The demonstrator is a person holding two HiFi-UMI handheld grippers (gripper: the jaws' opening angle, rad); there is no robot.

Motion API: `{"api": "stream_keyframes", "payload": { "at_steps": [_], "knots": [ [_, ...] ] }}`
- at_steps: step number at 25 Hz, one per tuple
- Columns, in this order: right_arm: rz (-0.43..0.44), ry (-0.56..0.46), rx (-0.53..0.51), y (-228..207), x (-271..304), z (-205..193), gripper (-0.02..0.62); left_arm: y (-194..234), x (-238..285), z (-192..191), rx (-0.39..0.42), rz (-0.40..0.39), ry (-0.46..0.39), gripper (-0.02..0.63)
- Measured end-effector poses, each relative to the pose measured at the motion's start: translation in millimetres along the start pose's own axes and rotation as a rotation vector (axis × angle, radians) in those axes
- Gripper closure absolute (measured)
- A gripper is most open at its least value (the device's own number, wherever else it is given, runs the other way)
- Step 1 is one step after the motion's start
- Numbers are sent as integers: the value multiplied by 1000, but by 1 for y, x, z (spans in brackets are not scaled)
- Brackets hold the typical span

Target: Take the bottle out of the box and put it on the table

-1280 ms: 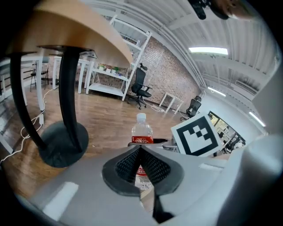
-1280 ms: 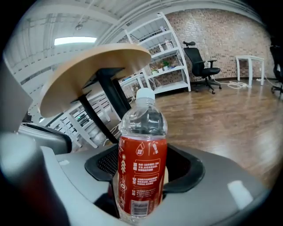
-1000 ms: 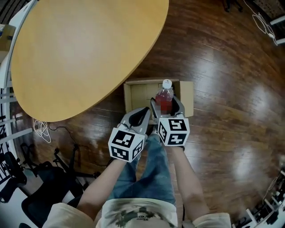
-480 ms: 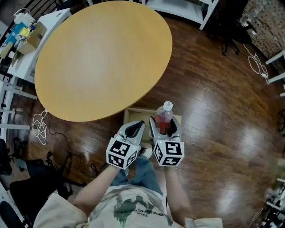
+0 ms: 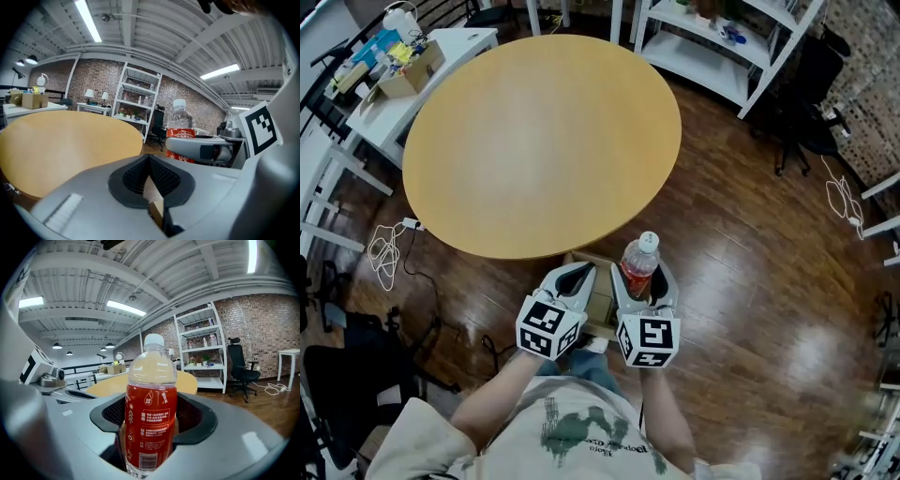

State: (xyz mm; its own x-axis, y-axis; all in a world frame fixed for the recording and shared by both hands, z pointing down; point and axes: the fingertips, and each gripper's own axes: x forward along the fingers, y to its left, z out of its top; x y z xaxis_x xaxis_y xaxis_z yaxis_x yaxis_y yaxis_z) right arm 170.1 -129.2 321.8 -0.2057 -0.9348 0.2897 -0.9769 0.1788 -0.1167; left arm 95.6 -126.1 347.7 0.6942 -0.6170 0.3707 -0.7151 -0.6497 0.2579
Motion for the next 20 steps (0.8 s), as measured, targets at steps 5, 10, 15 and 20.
{"api": "stream_keyframes", "payload": {
  "at_steps": [5, 10, 15, 20],
  "knots": [
    [57, -28, -28, 20, 7, 29, 291, 9, -10, 28, 2, 42, -50, 632],
    [121, -66, -69, 46, 25, 50, 291, 29, -24, 42, -3, 95, -102, 632],
    [155, -67, -89, 74, 52, 58, 291, 59, -40, 48, -22, 129, -127, 632],
    [163, -60, -105, 105, 87, 61, 291, 104, -47, 58, -46, 142, -152, 632]
  ]
}}
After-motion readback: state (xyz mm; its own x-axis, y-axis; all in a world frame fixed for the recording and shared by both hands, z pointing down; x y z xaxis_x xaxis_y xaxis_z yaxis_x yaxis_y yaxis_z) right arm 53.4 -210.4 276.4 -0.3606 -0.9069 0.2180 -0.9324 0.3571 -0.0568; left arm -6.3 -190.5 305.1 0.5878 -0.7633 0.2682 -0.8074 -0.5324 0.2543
